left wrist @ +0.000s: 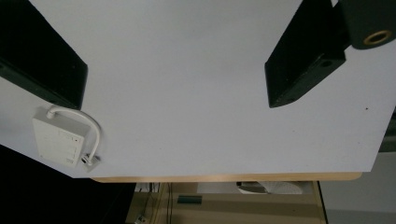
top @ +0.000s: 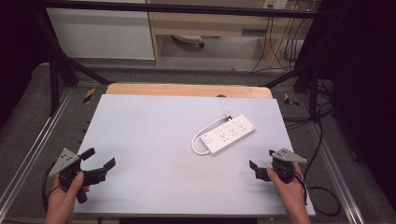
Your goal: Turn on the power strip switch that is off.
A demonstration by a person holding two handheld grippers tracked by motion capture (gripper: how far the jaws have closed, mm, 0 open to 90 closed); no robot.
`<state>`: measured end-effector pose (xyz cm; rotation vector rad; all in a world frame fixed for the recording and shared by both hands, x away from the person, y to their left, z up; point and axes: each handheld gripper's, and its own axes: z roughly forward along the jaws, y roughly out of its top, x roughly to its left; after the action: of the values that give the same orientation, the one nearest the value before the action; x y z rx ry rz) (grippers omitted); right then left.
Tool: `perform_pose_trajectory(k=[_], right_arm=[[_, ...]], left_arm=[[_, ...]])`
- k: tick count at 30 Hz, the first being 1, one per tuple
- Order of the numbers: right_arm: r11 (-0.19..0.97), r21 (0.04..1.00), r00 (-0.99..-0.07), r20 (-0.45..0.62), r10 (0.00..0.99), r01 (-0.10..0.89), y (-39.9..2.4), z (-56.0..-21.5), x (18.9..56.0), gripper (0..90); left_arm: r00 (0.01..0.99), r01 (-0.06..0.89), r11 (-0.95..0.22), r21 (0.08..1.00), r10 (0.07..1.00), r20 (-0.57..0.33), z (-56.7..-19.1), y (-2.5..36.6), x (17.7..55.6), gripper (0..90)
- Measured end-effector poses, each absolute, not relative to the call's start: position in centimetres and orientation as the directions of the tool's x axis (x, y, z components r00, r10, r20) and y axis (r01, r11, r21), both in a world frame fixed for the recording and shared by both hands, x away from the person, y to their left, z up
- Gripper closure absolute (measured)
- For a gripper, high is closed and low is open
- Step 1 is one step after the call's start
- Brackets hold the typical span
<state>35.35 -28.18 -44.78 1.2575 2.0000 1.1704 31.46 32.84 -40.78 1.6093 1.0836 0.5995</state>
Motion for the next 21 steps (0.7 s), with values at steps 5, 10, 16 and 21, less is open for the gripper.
perform_pose_trajectory(k=[5,10,16,21], right_arm=[[0.214,0.860,-0.463,0.030,0.886,0.464,-28.02,-44.85,35.38,5.0],[0.212,0.854,-0.466,0.040,0.884,0.476,-27.88,-44.83,35.31,4.7],[0.215,0.849,-0.475,0.047,0.879,0.482,-27.74,-44.71,35.17,4.5],[0.192,0.847,-0.469,0.075,0.880,0.496,-27.69,-44.35,35.00,4.0]], left_arm=[[0.465,0.345,-0.035,0.938,0.875,-0.138,-40.79,32.75,31.50,5.9],[0.465,0.346,-0.037,0.937,0.874,-0.138,-40.81,32.78,31.50,5.9],[0.465,0.348,-0.037,0.937,0.875,-0.138,-40.82,32.74,31.53,5.7],[0.465,0.351,-0.036,0.936,0.874,-0.141,-40.86,32.76,31.53,5.5]])
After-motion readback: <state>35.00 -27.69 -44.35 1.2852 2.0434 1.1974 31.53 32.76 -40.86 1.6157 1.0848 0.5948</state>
